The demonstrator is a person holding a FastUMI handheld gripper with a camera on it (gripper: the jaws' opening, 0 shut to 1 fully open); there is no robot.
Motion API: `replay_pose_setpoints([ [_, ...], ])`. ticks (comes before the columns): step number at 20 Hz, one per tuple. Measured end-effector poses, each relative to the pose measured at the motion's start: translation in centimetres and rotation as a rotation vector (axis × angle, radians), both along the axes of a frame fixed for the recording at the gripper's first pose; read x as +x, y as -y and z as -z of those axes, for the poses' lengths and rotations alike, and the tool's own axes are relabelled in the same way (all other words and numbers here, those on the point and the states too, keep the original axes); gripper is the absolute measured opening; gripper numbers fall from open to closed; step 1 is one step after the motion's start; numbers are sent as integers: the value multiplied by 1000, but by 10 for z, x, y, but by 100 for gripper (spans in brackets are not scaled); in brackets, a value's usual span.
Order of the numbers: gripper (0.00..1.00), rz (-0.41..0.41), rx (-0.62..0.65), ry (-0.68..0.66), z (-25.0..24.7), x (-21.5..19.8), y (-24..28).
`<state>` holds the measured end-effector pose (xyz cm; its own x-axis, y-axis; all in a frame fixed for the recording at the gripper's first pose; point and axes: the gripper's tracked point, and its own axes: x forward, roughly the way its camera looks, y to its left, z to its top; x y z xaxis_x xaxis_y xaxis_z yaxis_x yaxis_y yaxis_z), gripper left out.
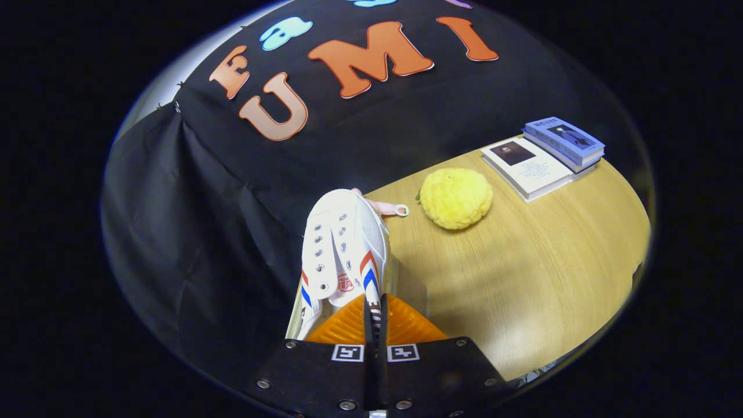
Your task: Open the storage box then place both shoes into the box .Put the left shoe in first, then the right shoe, with the right side of both shoes facing outward in a uniform manner.
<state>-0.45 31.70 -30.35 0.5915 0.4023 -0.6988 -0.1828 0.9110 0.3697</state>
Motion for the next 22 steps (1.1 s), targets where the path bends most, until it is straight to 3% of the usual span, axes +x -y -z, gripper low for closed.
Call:
replay_pose_setpoints([
  [5, 0, 9, -52, -56, 25, -16, -22],
  [17, 5, 8, -218, -79, 60, -35, -18],
  [18, 8, -12, -211, -79, 59, -36, -24],
  [22, 59, -49, -192, -16, 31, -30, -34],
])
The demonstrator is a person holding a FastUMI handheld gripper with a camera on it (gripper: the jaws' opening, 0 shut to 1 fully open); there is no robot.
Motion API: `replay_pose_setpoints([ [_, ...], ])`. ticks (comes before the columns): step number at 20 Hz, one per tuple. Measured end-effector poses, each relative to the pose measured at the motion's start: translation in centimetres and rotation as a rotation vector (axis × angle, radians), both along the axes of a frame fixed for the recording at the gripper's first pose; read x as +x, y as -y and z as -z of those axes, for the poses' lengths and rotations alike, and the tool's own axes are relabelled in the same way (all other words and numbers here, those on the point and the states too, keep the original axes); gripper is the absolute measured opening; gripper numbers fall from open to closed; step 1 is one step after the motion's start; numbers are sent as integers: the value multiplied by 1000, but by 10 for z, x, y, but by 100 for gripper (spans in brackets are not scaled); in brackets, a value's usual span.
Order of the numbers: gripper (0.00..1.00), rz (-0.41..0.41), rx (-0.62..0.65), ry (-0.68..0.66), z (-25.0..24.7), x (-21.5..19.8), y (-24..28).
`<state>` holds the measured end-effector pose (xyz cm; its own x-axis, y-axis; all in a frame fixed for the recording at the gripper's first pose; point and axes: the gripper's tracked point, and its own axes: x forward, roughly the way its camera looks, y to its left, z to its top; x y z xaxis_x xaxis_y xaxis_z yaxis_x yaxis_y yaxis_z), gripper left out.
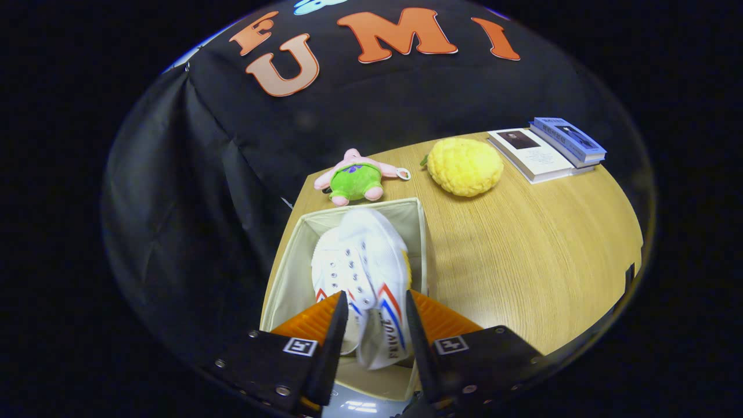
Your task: Open the storage box then place both shoes into the box .Put the left shoe in first, then the right shoe, with the right side of both shoes facing outward in a uniform manner.
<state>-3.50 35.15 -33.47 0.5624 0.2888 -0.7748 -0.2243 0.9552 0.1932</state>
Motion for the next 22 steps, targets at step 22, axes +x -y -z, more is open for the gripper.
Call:
replay_pose_setpoints([
  [22, 98, 57, -49, 503, -218, 135, 186],
])
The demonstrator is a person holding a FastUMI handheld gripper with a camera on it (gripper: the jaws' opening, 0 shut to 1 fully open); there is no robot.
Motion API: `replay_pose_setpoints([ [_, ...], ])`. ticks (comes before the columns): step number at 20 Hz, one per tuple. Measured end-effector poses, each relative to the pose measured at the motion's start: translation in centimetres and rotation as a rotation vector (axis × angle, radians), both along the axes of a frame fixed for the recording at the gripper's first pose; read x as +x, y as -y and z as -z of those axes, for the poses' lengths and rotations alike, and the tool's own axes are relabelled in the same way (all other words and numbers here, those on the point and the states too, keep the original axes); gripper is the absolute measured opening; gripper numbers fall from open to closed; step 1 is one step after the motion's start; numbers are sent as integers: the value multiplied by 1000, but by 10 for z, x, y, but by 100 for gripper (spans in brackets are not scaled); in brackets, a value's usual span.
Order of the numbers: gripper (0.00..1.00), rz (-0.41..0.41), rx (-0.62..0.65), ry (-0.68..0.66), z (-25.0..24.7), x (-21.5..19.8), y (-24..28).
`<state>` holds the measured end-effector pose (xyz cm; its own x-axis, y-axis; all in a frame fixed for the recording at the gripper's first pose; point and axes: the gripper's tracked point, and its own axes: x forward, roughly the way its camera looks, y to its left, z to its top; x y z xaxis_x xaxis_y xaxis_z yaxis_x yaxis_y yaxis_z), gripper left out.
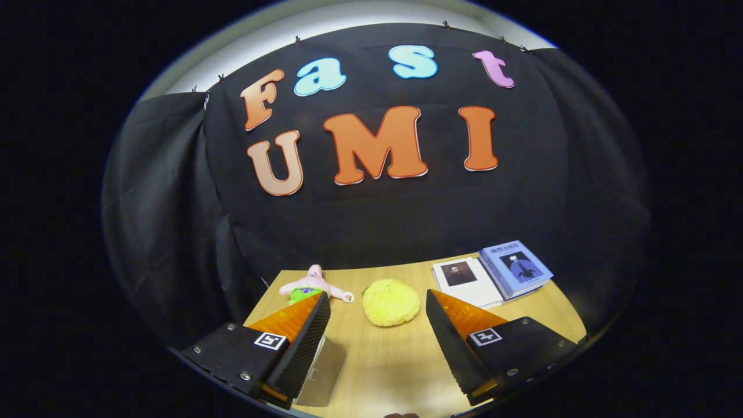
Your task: Open the storage box then place both shoes into the box .Put the left shoe in first, then the right shoe, with the right side of both shoes facing outward in a uniform manner.
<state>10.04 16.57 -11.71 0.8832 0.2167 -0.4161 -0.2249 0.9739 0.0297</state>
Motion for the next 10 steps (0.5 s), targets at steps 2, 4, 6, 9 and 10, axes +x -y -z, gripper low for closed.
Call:
replay_pose_setpoints([
  [2, 98, 30, -29, 42, -16, 10, 28],
  [4, 98, 61, -56, 77, -29, 15, 51],
  [6, 98, 73, -59, 107, -47, 17, 65],
  [9, 98, 123, -30, 192, -78, 24, 83],
  [10, 98, 124, -26, 196, -79, 22, 86],
])
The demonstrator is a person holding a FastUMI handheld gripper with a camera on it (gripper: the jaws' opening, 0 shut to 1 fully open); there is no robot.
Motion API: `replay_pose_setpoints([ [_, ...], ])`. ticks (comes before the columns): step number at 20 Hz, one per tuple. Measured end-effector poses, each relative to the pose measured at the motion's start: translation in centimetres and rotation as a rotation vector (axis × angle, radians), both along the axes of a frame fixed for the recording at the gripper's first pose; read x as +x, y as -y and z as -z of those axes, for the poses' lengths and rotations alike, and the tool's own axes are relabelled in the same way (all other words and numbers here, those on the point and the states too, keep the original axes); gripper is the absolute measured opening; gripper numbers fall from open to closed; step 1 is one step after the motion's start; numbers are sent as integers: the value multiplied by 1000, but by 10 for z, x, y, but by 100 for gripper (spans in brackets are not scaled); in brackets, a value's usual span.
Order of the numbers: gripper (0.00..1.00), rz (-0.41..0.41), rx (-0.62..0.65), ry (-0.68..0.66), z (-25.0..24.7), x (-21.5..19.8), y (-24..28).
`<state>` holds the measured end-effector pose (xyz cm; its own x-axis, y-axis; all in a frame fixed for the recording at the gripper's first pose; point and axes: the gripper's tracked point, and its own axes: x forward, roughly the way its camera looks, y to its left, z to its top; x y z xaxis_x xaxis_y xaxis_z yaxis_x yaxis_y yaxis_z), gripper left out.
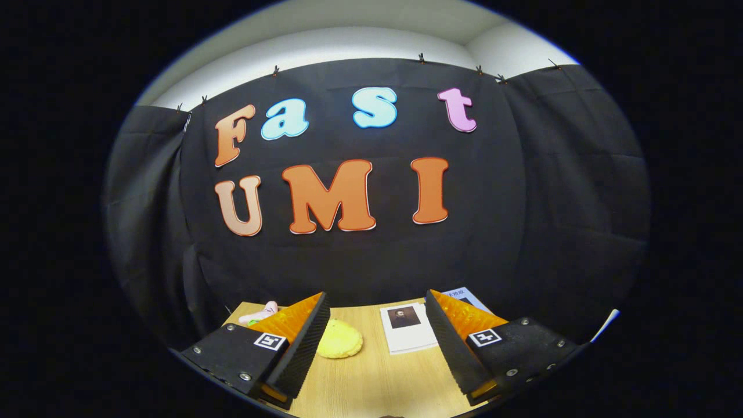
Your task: Open the storage box then place both shoes into the box .Put the left shoe in first, then the right shoe, with the right side of both shoes facing outward in a uniform manner.
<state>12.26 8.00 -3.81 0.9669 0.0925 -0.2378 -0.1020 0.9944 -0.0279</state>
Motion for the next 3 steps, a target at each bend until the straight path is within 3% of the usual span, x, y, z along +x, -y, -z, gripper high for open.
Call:
replay_pose_setpoints([
  [3, 98, 5, -18, -13, 9, -2, 4],
])
